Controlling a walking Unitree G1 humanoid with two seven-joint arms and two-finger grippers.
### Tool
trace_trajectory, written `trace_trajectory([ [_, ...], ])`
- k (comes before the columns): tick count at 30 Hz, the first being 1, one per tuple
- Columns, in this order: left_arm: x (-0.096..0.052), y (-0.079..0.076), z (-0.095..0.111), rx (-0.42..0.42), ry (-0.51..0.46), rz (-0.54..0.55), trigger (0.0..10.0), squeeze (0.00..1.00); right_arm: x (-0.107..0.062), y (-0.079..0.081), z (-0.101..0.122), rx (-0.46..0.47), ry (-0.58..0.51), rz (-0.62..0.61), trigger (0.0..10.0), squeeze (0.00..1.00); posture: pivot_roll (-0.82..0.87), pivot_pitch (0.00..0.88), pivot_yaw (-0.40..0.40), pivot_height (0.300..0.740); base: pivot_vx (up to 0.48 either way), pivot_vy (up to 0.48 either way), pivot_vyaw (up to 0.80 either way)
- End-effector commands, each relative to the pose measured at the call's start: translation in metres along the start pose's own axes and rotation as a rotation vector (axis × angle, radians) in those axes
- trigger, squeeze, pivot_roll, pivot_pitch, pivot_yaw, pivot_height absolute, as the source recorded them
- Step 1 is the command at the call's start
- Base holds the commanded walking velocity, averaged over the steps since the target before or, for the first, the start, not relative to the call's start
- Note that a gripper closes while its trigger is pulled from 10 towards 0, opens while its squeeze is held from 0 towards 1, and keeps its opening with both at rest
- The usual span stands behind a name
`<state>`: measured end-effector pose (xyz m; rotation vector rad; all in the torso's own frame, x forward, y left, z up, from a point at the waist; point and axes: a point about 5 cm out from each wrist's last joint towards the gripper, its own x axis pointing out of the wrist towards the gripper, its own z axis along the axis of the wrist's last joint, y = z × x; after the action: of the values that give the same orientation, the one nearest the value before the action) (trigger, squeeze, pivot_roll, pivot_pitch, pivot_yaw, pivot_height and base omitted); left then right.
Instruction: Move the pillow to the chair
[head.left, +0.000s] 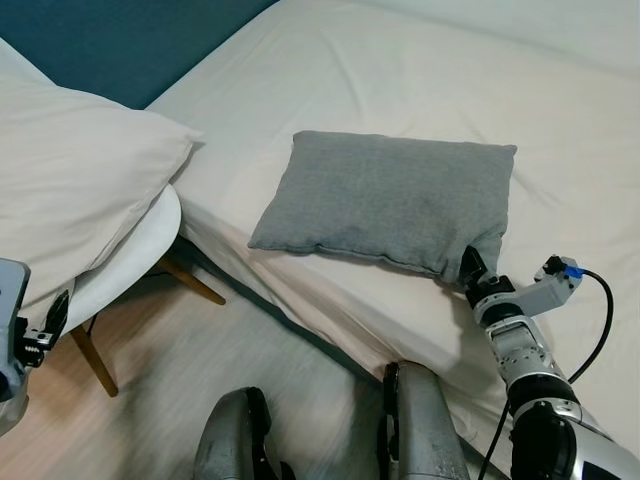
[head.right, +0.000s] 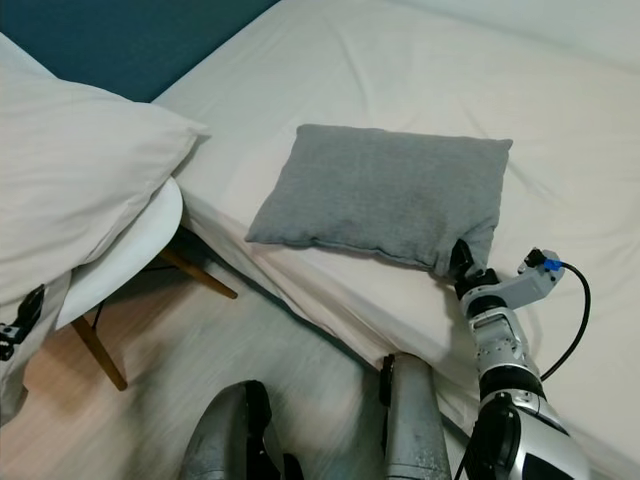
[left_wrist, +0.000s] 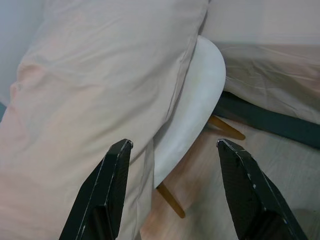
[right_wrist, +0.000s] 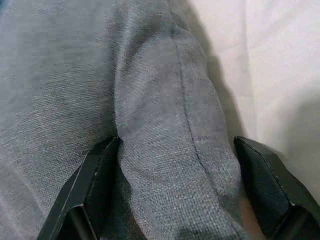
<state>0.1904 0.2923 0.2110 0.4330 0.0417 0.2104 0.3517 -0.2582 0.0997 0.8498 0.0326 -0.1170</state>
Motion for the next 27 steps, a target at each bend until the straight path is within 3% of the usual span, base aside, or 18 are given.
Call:
trace_trajectory([
  [1, -0.003, 0.003, 0.001, 0.022, 0.011, -0.007, 10.0, 0.0, -0.001, 0.002, -0.027, 0.007, 0.127, -0.023, 10.0, 0.0, 0.16, 0.34, 0.104, 0.54, 0.0, 0.0, 0.0],
  [2, -0.003, 0.003, 0.001, 0.022, 0.011, -0.007, 10.0, 0.0, -0.001, 0.002, -0.027, 0.007, 0.127, -0.023, 10.0, 0.0, 0.16, 0.34, 0.104, 0.54, 0.0, 0.0, 0.0],
  [3, -0.003, 0.002, 0.001, 0.021, 0.012, -0.01, 10.0, 0.0, -0.001, 0.003, -0.033, -0.001, 0.153, -0.024, 4.0, 0.0, 0.16, 0.337, 0.101, 0.54, 0.0, 0.0, 0.0],
  [4, -0.002, 0.0, 0.001, 0.02, 0.012, -0.013, 10.0, 0.0, -0.001, 0.006, -0.037, 0.001, 0.166, -0.007, 0.0, 0.0, 0.16, 0.33, 0.098, 0.54, 0.0, 0.0, 0.0],
  [12, 0.003, -0.006, 0.003, -0.004, -0.006, -0.003, 10.0, 0.0, 0.004, 0.02, -0.035, 0.017, 0.141, 0.09, 0.0, 0.0, 0.13, 0.294, 0.068, 0.54, 0.0, 0.0, 0.0],
  [18, 0.009, -0.017, 0.001, -0.057, -0.027, 0.024, 10.0, 0.0, 0.011, 0.036, -0.019, -0.083, 0.124, 0.201, 0.0, 0.0, 0.08, 0.24, 0.019, 0.54, 0.0, 0.0, 0.0],
  [22, 0.01, -0.02, 0.0, -0.069, -0.03, 0.031, 10.0, 0.0, 0.012, 0.039, -0.018, -0.111, 0.132, 0.213, 0.0, 0.0, 0.07, 0.228, 0.01, 0.54, 0.0, 0.0, 0.0],
  [23, 0.016, -0.027, -0.001, -0.103, -0.036, 0.046, 10.0, 0.0, 0.017, 0.052, -0.012, -0.138, 0.126, 0.271, 0.0, 0.0, 0.04, 0.189, -0.015, 0.54, 0.0, 0.0, 0.0],
  [26, 0.017, -0.029, -0.002, -0.119, -0.036, 0.053, 10.0, 0.0, 0.019, 0.061, -0.01, -0.133, 0.123, 0.32, 0.0, 0.0, 0.04, 0.189, -0.015, 0.54, 0.0, 0.0, 0.0],
  [27, 0.02, -0.032, -0.002, -0.148, -0.038, 0.061, 10.0, 0.0, 0.02, 0.075, -0.008, -0.141, 0.111, 0.405, 0.0, 0.0, 0.03, 0.17, -0.026, 0.54, 0.0, 0.0, 0.0],
])
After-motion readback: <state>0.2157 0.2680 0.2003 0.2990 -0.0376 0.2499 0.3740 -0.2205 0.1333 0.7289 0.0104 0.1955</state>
